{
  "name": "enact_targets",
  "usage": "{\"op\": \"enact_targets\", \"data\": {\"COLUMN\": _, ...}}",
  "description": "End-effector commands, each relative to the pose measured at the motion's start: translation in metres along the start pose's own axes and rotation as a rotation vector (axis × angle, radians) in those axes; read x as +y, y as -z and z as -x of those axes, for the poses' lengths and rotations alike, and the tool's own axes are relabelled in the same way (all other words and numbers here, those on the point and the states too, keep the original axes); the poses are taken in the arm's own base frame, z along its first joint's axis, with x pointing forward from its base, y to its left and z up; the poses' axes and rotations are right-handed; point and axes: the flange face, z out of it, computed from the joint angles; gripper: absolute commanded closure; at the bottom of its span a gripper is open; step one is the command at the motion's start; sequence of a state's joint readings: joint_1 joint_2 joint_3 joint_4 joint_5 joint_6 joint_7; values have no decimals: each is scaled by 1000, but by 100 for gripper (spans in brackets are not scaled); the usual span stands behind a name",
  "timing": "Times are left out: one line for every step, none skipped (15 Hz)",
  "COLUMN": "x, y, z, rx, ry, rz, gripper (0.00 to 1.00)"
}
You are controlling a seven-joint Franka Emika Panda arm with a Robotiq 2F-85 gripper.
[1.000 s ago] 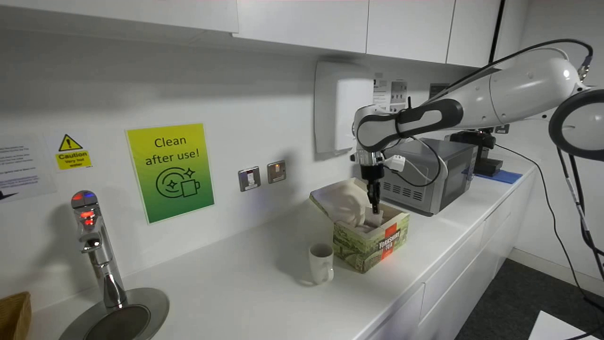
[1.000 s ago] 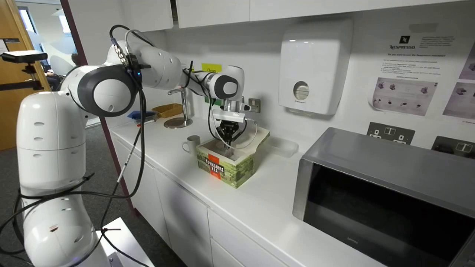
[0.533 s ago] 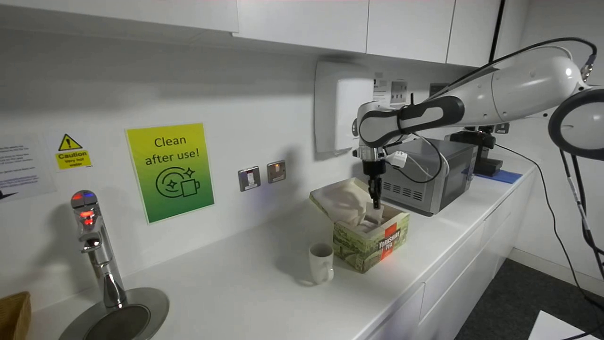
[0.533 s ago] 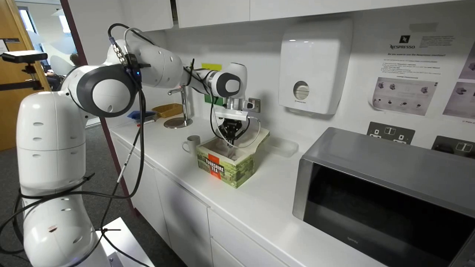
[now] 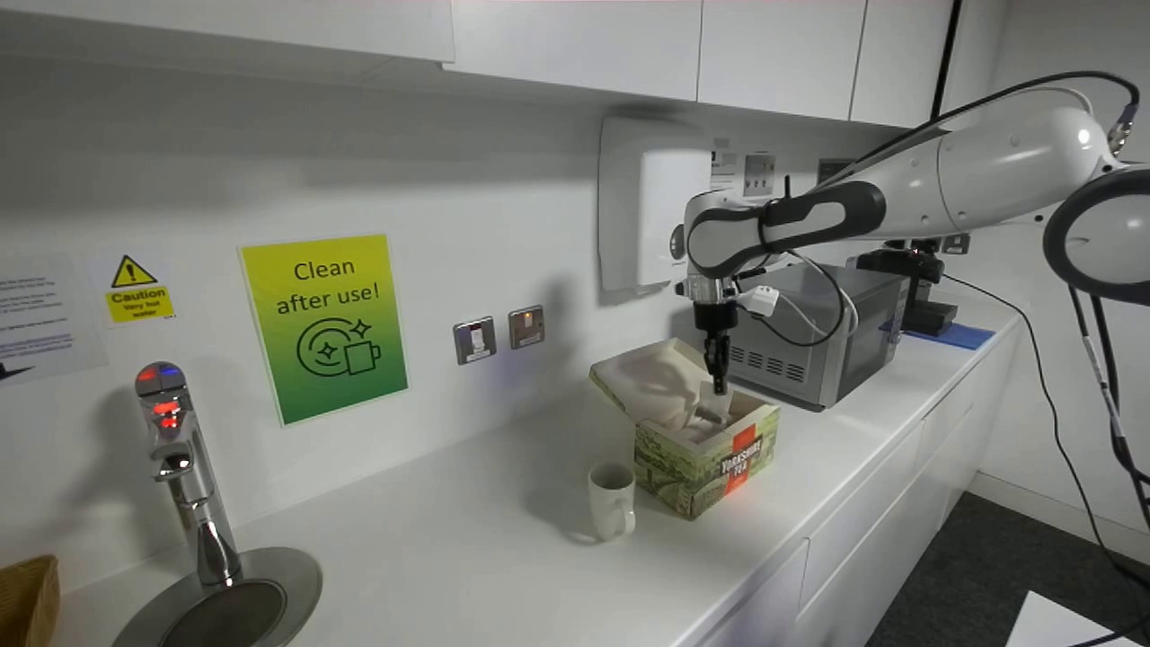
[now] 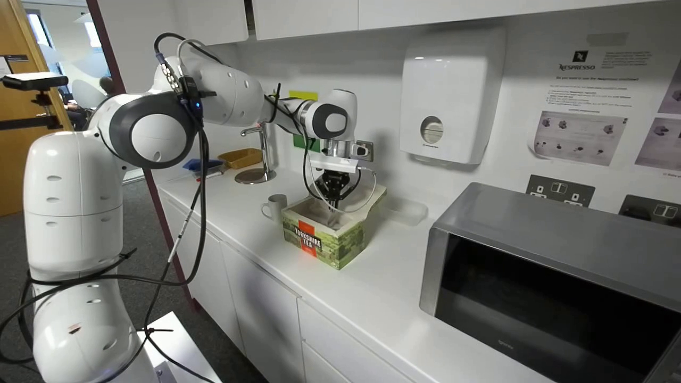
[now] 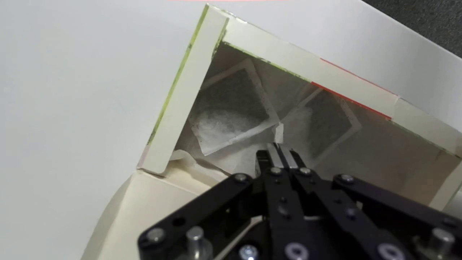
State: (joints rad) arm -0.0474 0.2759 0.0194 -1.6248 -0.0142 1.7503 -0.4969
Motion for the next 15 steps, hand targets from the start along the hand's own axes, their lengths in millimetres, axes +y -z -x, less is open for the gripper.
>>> {"op": "enact_targets", "data": {"x": 11, "y": 11, "z": 10, "rx": 17, "ry": -42, "rz": -19, "gripper": 100}}
{"op": "enact_targets", "data": {"x": 13, "y": 11, "z": 12, "rx": 18, "ry": -47, "rz": -20, "gripper": 100}}
{"op": "enact_targets", "data": {"x": 15, "y": 11, "z": 13, "rx": 18, "ry": -52, "rz": -20, "gripper": 100}}
{"op": "enact_targets", "data": {"x": 17, "y": 11, "z": 14, "rx": 18, "ry": -56, "rz": -21, "gripper": 100}}
{"op": "enact_targets", "data": {"x": 19, "y": 11, "z": 15, "rx": 18, "ry": -60, "rz": -21, "gripper": 100}}
{"op": "enact_targets", "data": {"x": 21, "y": 11, "z": 16, "rx": 18, "ry": -64, "rz": -20, "gripper": 100}}
{"op": "enact_targets", "data": {"x": 22, "y": 10, "z": 18, "rx": 18, "ry": -68, "rz": -21, "gripper": 100}}
{"op": "enact_targets", "data": {"x": 24, "y": 10, "z": 19, "rx": 19, "ry": -71, "rz": -21, "gripper": 100}}
{"op": "enact_targets", "data": {"x": 25, "y": 10, "z": 19, "rx": 18, "ry": -74, "rz": -21, "gripper": 100}}
{"op": "enact_targets", "data": {"x": 26, "y": 9, "z": 20, "rx": 18, "ry": -77, "rz": -22, "gripper": 100}}
{"op": "enact_targets", "data": {"x": 27, "y": 9, "z": 21, "rx": 17, "ry": -79, "rz": -22, "gripper": 100}}
{"op": "enact_targets", "data": {"x": 28, "y": 8, "z": 21, "rx": 16, "ry": -82, "rz": -22, "gripper": 100}}
{"op": "enact_targets", "data": {"x": 29, "y": 8, "z": 22, "rx": 15, "ry": -84, "rz": -22, "gripper": 100}}
{"op": "enact_targets", "data": {"x": 29, "y": 7, "z": 22, "rx": 14, "ry": -86, "rz": -22, "gripper": 100}}
{"op": "enact_targets", "data": {"x": 30, "y": 7, "z": 23, "rx": 14, "ry": -88, "rz": -23, "gripper": 100}}
